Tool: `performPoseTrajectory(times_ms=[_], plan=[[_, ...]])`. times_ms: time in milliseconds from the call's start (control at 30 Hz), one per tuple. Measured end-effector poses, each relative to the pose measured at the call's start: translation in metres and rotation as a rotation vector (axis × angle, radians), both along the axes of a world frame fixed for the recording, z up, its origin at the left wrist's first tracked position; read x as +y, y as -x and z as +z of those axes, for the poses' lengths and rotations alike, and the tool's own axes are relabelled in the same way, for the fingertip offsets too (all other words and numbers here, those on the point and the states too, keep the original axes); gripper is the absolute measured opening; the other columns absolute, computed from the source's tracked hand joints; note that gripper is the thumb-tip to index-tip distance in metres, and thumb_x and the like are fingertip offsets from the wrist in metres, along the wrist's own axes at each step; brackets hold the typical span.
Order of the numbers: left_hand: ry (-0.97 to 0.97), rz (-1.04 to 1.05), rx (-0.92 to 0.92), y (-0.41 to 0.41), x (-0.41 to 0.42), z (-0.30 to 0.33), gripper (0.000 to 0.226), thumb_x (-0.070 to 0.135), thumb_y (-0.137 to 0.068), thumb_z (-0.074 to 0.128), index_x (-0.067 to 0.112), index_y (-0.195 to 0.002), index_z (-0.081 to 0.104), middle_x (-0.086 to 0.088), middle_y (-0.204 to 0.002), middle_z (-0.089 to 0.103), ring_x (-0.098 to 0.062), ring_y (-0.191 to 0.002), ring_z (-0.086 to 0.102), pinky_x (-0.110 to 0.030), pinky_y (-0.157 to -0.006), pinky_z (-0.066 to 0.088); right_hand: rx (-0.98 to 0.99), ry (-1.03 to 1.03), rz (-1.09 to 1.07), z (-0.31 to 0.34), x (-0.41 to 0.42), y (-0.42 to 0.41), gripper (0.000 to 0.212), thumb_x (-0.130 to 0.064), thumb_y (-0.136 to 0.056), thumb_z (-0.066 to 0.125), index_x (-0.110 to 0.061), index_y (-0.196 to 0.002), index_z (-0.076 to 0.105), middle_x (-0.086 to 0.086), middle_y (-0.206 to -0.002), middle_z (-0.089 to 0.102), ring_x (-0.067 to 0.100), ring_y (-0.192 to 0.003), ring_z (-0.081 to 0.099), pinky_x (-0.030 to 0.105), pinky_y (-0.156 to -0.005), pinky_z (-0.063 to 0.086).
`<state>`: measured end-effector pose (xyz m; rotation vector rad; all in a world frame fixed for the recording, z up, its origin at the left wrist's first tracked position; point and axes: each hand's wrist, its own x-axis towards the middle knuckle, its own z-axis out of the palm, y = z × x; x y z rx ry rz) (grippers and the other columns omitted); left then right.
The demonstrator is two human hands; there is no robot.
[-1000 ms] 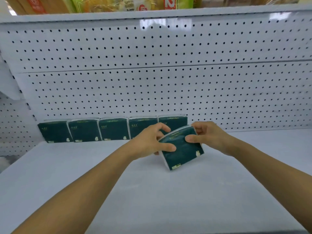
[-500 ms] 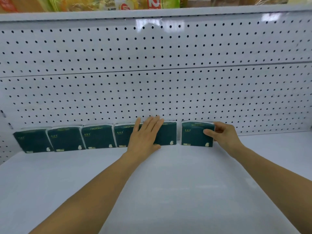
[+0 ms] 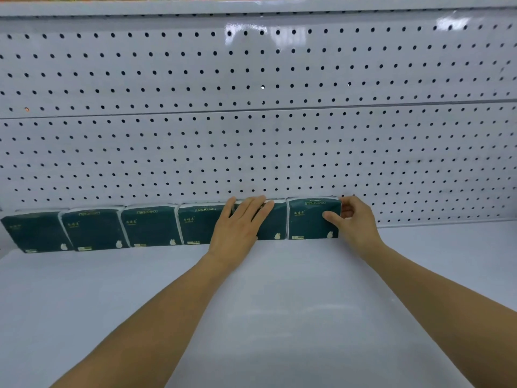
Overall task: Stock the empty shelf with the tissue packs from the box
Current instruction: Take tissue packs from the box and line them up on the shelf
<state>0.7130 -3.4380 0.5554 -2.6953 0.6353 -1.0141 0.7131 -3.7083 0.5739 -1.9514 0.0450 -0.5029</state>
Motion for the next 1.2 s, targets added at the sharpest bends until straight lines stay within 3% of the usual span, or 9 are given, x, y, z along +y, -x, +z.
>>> performPoseTrajectory(times_ms=[167,233,300,400,633,833,900,1067,1200], plan=[[-0.018,0.023,0.009,0.003,-0.001,0.003,0.099,0.02,-0.06,0.087,0.019,-0.145,0.035,-0.001,-0.143,0.05,-0.02,-0.13,0.045,-0.052,-0.113,0.034,0.021,0.04,-0.004,0.001,0.002,0.003,0.033,-0.02,-0.086,0.072,-0.012,-0.113,0.054,0.003,-0.107,0.063,0.015,-0.091,0.059,0.012,-0.061,0.045],[-0.023,0.042,0.035,0.007,-0.002,0.009,0.1,0.029,-0.062,0.086,0.02,-0.147,0.034,-0.001,-0.146,0.047,-0.021,-0.134,0.044,-0.054,-0.115,0.028,0.04,0.116,-0.049,0.002,0.002,0.008,0.049,-0.03,-0.086,0.072,-0.015,-0.126,0.048,0.002,-0.121,0.057,0.016,-0.103,0.056,0.023,-0.078,0.051],[-0.013,0.094,0.089,0.019,-0.005,0.019,0.101,0.043,-0.071,0.08,0.023,-0.153,0.025,-0.001,-0.156,0.034,-0.021,-0.145,0.03,-0.054,-0.119,0.012,-0.002,0.274,-0.121,0.003,0.0,0.016,0.065,-0.04,-0.086,0.069,-0.017,-0.139,0.039,0.002,-0.137,0.048,0.019,-0.123,0.046,0.04,-0.099,0.044],[0.04,0.179,0.133,0.044,-0.007,0.036,0.096,0.059,-0.087,0.059,0.026,-0.157,0.002,0.0,-0.165,0.008,-0.021,-0.152,0.003,-0.052,-0.12,-0.006,-0.208,0.547,-0.093,0.012,0.0,0.039,0.065,-0.042,-0.091,0.061,-0.016,-0.145,0.035,0.004,-0.147,0.04,0.023,-0.134,0.036,0.04,-0.109,0.031],[0.172,0.18,-0.054,0.14,0.008,0.052,0.085,0.061,-0.081,0.061,0.018,-0.149,0.036,-0.005,-0.15,0.044,-0.027,-0.139,0.04,-0.057,-0.116,0.024,-0.562,0.822,0.009,0.032,0.023,0.107,0.059,-0.048,-0.093,0.043,-0.015,-0.141,0.043,0.006,-0.142,0.048,0.021,-0.127,0.041,0.049,-0.111,0.031],[0.328,0.256,-0.055,0.24,0.041,0.045,0.073,0.062,-0.085,0.051,0.018,-0.143,0.044,-0.005,-0.134,0.06,-0.028,-0.122,0.057,-0.055,-0.109,0.037,-0.556,0.888,0.144,0.037,0.08,0.186,0.059,-0.047,-0.092,0.054,-0.017,-0.141,0.043,0.006,-0.134,0.057,0.028,-0.11,0.06,0.042,-0.088,0.049],[0.343,0.316,-0.036,0.272,0.061,0.04,0.073,0.063,-0.085,0.047,0.021,-0.143,0.044,-0.005,-0.133,0.06,-0.028,-0.121,0.058,-0.055,-0.109,0.038,-0.558,0.922,0.178,0.034,0.11,0.212,0.062,-0.044,-0.088,0.064,-0.016,-0.141,0.045,0.007,-0.129,0.061,0.03,-0.104,0.064,0.043,-0.082,0.053],[0.367,0.418,-0.027,0.362,0.139,0.02,0.064,0.061,-0.092,0.046,0.024,-0.144,0.045,-0.002,-0.138,0.056,-0.025,-0.127,0.052,-0.053,-0.111,0.034,-0.583,0.941,0.356,0.02,0.197,0.276,0.056,-0.049,-0.092,0.043,-0.015,-0.136,0.051,0.01,-0.133,0.058,0.032,-0.112,0.06,0.046,-0.089,0.049],[0.335,0.495,-0.001,0.439,0.211,0.004,0.062,0.058,-0.091,0.052,0.022,-0.142,0.048,-0.004,-0.136,0.057,-0.026,-0.125,0.052,-0.053,-0.105,0.038,-0.644,0.911,0.477,0.0,0.282,0.332,0.055,-0.047,-0.093,0.042,-0.013,-0.135,0.052,0.012,-0.133,0.056,0.033,-0.113,0.057,0.045,-0.089,0.046]])
